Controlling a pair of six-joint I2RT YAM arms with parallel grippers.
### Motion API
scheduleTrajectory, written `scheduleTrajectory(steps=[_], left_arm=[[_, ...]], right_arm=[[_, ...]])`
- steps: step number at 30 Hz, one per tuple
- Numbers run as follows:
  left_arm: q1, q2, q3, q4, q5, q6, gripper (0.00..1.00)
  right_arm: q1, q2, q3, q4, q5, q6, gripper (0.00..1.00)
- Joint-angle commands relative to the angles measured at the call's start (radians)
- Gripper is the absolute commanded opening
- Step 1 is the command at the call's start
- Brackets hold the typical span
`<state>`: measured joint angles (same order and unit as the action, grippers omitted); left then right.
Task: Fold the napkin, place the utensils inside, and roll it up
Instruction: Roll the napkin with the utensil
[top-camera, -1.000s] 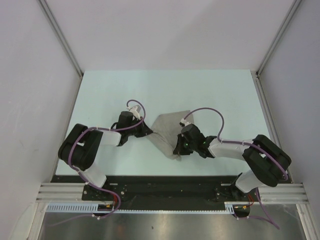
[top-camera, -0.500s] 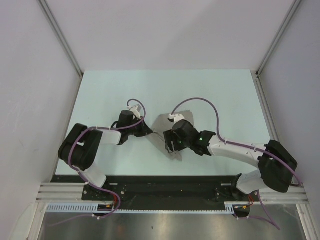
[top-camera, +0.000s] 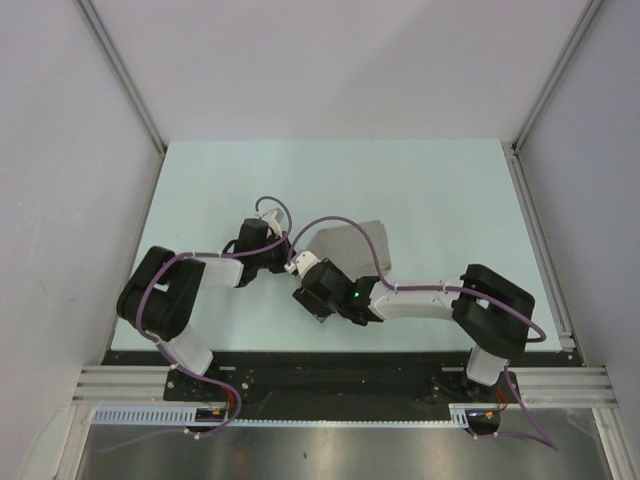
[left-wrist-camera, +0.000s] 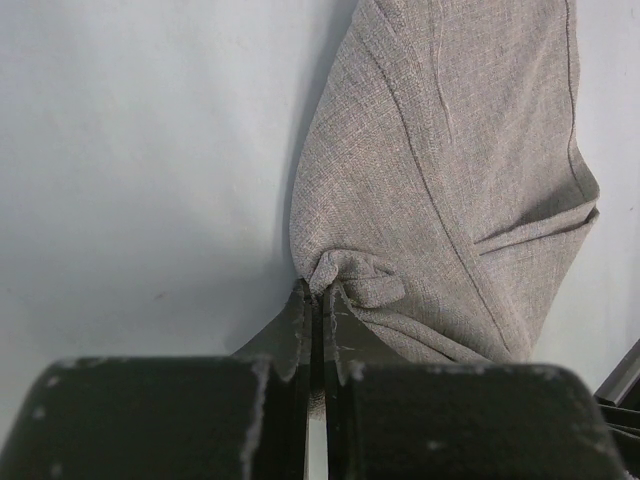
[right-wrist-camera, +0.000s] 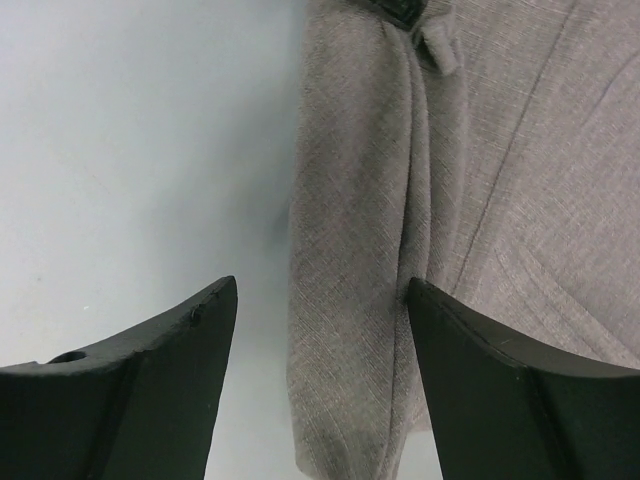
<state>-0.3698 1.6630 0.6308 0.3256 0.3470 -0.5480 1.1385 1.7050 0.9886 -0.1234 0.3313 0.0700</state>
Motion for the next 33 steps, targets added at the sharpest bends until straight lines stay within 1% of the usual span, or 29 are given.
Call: scheduleTrajectory(steps=[1,5,13,17,20,21,22,23,24,25,26,27,28,29,30,32,33], left_arm=[[0.003,0.026,0.018,-0.063,-0.009,0.031,0.00],[0.002,0.026,0.023,-0.066,-0.006,0.033,0.00],[0.003,0.023,0.024,-0.066,0.000,0.034,0.00],[0.003,0.017,0.023,-0.059,0.012,0.030,0.00],[0.003,0.003,0.024,-0.049,0.015,0.019,0.00],[0.003,0.001,0.026,-0.048,0.015,0.017,0.00],[0.003,-0.002,0.029,-0.046,0.015,0.014,0.00],[0.003,-0.005,0.032,-0.046,0.017,0.011,0.00],[0.003,-0.012,0.033,-0.043,0.015,0.008,0.00],[0.003,-0.016,0.035,-0.042,0.014,0.003,0.01],[0.003,-0.022,0.035,-0.043,0.003,0.000,0.03],[0.005,-0.037,0.040,-0.045,-0.009,-0.003,0.08],[0.008,-0.046,0.040,-0.046,-0.016,-0.009,0.12],[0.012,-0.057,0.040,-0.046,-0.023,-0.015,0.18],[0.023,-0.080,0.037,-0.039,-0.035,-0.020,0.32],[0.034,-0.106,0.032,-0.036,-0.051,-0.033,0.43],[0.041,-0.120,0.027,-0.037,-0.069,-0.033,0.52]], right_arm=[[0.010,0.036,0.050,0.085,0.064,-0.068,0.74],[0.009,0.070,0.048,0.103,0.040,-0.102,0.73],[-0.040,0.113,0.044,0.107,0.006,-0.088,0.72],[-0.071,0.133,0.048,0.078,-0.093,-0.075,0.68],[-0.085,0.156,0.047,0.041,-0.153,-0.038,0.57],[-0.088,0.163,0.045,0.034,-0.169,-0.029,0.50],[-0.092,0.169,0.042,0.027,-0.188,-0.007,0.47],[-0.098,0.174,0.035,0.016,-0.242,0.005,0.44],[-0.114,0.186,0.028,0.015,-0.274,0.016,0.38],[-0.120,0.189,0.022,0.010,-0.325,0.031,0.35],[-0.126,0.189,0.015,0.017,-0.374,0.053,0.33],[-0.134,0.188,-0.008,0.022,-0.399,0.069,0.29],[-0.137,0.186,-0.021,0.031,-0.449,0.080,0.27],[-0.141,0.183,-0.031,0.050,-0.477,0.108,0.23],[-0.152,0.182,-0.062,0.065,-0.504,0.122,0.21],[-0.161,0.173,-0.094,0.112,-0.598,0.155,0.18],[-0.167,0.170,-0.123,0.155,-0.630,0.186,0.17]])
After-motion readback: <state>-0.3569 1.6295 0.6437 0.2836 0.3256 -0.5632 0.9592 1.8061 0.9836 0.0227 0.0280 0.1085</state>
